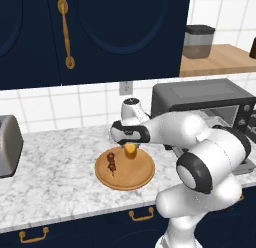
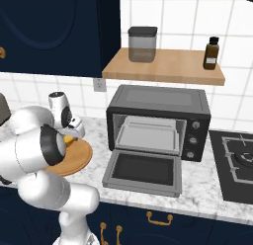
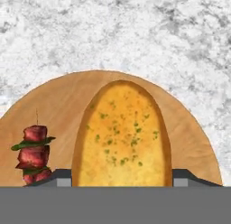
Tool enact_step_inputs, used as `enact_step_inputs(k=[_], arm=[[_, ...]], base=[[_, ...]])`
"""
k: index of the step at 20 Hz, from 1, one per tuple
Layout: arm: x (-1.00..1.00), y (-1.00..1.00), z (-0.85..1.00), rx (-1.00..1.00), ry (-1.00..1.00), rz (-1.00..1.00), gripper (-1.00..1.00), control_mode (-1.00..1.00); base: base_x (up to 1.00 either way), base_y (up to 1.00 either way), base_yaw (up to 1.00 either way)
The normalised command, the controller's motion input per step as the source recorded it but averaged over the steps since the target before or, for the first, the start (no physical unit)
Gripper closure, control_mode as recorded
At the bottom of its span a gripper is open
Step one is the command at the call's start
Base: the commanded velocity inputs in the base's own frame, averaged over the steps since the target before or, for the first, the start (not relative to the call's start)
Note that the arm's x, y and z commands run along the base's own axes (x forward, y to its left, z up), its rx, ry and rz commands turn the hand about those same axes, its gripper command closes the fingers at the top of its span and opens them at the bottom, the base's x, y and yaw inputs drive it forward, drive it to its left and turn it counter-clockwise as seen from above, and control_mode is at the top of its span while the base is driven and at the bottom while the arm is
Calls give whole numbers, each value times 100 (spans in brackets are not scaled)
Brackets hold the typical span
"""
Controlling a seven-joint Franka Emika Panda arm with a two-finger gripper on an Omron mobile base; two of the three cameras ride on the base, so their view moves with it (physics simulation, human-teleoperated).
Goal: Pick up the kebab skewer and baguette bread, and place them inside the toaster oven. Close the toaster oven door and start by setting the timer.
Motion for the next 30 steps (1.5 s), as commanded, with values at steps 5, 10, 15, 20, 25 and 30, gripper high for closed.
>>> enact_step_inputs(k=[5,10,15,20,25,30], arm=[[-73,-19,75,3,0,-15,100,-100],[-98,-39,50,3,0,-18,100,-100],[-68,-65,45,5,1,-21,100,-100],[-33,-72,36,3,1,-22,100,-100],[-2,-82,55,6,1,-25,100,-100],[-1,-77,52,5,0,-28,100,-100]], base=[[0,0,0],[0,0,0],[0,0,0],[0,0,0],[0,0,0],[0,0,0]])
